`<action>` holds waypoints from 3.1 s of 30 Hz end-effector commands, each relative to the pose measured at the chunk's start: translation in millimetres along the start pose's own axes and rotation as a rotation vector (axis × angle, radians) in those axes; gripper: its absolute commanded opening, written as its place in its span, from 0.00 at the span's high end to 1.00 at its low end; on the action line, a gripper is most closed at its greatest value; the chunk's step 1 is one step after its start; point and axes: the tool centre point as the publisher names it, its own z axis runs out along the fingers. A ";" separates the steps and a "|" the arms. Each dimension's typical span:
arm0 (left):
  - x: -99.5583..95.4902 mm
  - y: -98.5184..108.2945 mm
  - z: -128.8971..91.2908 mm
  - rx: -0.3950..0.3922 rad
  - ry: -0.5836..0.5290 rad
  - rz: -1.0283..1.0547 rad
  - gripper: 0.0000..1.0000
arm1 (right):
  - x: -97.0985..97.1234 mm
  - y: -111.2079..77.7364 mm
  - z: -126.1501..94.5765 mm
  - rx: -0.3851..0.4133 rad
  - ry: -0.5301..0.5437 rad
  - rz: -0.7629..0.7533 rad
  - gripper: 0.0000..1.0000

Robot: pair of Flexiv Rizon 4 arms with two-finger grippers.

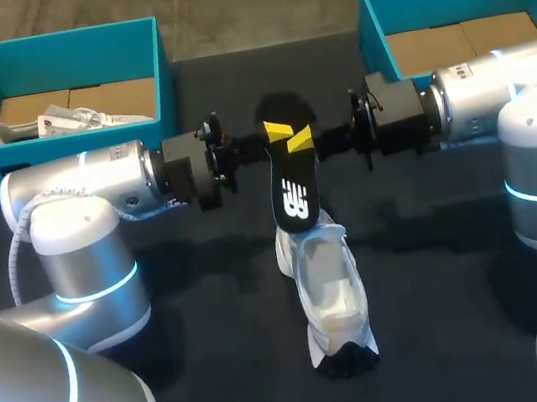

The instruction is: Take the shoe out of the shoebox, open the shoe tongue, remove and reinsert the insole, then place the shoe into the shoebox

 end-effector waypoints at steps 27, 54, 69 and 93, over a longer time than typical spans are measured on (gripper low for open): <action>0.3 -29.5 -30.1 0.046 0.208 -0.121 1.00 | -7.1 -26.8 -65.0 0.026 -0.188 -0.194 0.00; 7.4 -70.0 -37.0 0.020 0.351 -0.255 1.00 | -9.1 -39.2 -96.3 0.045 -0.230 -0.450 0.00; 6.6 -125.3 -36.0 0.014 0.361 -0.543 1.00 | -39.4 -75.6 -149.5 0.148 -0.339 -0.825 0.00; 18.6 -139.0 -34.0 0.013 0.283 -0.817 1.00 | -60.0 -95.2 -164.9 0.302 -0.425 -1.107 0.00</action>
